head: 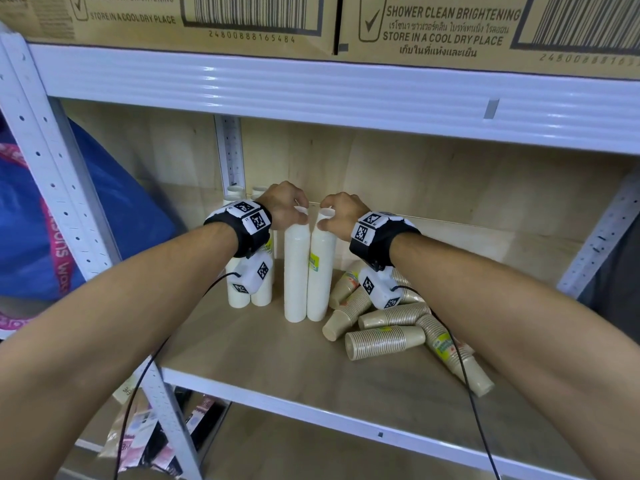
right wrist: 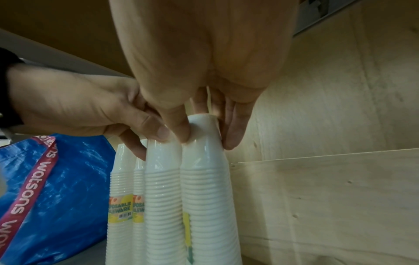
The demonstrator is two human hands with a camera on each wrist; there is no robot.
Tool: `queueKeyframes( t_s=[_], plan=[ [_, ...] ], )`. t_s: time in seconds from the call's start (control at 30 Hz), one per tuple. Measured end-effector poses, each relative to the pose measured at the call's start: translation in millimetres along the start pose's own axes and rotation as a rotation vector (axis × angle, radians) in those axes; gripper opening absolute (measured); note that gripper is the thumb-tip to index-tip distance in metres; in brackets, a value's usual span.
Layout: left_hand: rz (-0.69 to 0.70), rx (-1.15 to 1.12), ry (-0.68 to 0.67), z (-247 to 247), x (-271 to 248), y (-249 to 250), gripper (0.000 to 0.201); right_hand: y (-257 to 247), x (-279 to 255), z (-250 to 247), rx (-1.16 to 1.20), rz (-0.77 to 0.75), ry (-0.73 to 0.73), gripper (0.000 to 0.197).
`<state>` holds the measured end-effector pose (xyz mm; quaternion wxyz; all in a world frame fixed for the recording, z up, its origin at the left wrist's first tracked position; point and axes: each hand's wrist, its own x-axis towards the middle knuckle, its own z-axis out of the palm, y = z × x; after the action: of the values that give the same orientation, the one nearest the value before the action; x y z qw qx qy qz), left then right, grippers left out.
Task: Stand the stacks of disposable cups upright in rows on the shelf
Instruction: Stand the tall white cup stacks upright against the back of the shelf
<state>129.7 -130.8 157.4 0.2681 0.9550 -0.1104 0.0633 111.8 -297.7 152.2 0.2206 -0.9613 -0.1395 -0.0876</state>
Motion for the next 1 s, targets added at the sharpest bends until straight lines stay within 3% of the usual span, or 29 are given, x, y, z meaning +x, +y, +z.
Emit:
queueKeyframes(
  t_s=[0.13,0.33,0.5,0.67,1.0],
  plan=[
    [0.020,0.010,-0.018,-1.1,-0.1,2.1,0.036,-0.9,0.8,-0.7,-0.006,-0.009,-0.043,0.046],
    [-0.037,0.026,0.009,-3.2,-1.6,7.1,0.037,-2.3,0.2,0.2,0.025,0.015,0.000,0.032],
    [0.022,0.037,-0.050,-3.3,-2.4,11.8,0.036,-3.6,-3.7,-0.7,0.027,-0.011,-0.020,0.040],
    [0.011,0.041,-0.008,-2.6,-3.6,12.1,0.038,-2.4,-7.2,-0.8,0.031,0.038,0.000,0.047],
    [0.037,0.075,-0.070,-2.1,-3.3,13.0,0.030,-6.1,-8.8,-5.4,-0.022,0.084,0.000,0.043]
  ],
)
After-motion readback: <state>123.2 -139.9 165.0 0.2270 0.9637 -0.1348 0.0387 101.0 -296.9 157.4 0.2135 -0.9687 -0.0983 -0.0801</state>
